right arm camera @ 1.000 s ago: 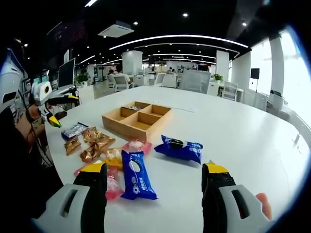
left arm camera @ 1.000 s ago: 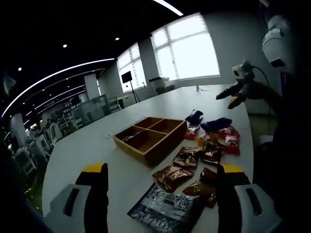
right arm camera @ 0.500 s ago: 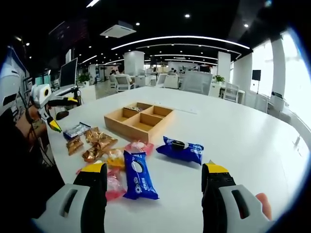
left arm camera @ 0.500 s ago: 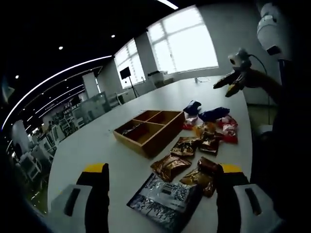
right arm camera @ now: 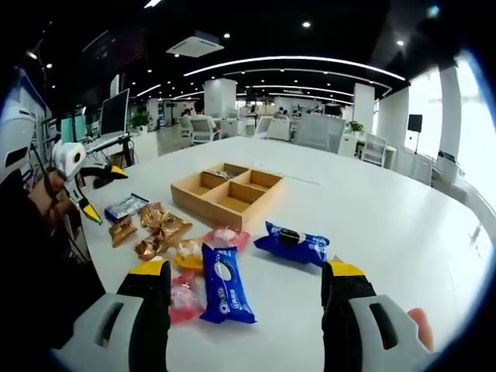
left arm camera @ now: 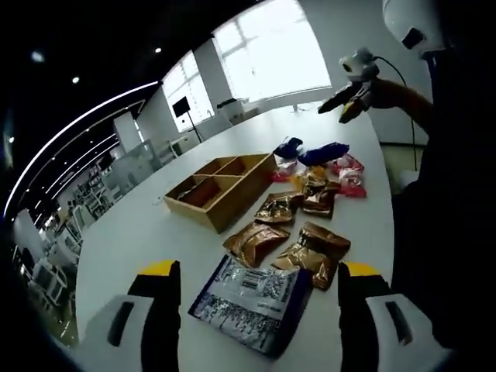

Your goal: Pick up the scattered marshmallows, QQ candies, Oreo cookies, and mixed nuts on the table and sort them into separate containers

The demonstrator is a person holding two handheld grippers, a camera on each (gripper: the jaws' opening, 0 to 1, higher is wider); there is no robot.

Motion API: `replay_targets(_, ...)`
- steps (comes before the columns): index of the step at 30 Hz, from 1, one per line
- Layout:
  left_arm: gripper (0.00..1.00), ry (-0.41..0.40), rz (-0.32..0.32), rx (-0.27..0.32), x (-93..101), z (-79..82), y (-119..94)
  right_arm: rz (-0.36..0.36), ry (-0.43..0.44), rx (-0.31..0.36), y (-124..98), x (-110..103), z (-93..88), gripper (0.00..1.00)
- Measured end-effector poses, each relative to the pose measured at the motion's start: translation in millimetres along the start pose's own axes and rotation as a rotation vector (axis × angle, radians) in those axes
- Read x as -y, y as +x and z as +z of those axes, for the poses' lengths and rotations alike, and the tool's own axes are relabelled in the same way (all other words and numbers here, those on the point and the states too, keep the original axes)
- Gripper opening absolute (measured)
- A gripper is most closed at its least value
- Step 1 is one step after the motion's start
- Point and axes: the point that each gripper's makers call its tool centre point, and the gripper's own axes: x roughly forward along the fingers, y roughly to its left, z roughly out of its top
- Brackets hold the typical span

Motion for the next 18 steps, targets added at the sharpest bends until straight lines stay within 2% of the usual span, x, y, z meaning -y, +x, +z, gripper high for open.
replay_targets(3,0.77,-0.002,-0.019,-0.033,0.0,-10.8,2.5,0.003,-0.003,0.004,-0.1,-0.7,4.3,0.75)
replay_targets(9,0.69,0.025,-0.054,-0.059,4.2,-18.3,3.1,0.005,-0.011,0.008,-0.5,-1.1,9.7,0.75)
replay_targets(13,0.64,0.057,-0.062,-0.074,4.3,-24.9,4.4,0.003,-0.010,0.012,-0.3,-0.7,9.4,0.75)
replay_targets(18,0.58,0.041,-0.070,-0.088,1.4,-33.8,5.8,0.007,-0.005,0.003,1.3,-2.9,4.2,0.75)
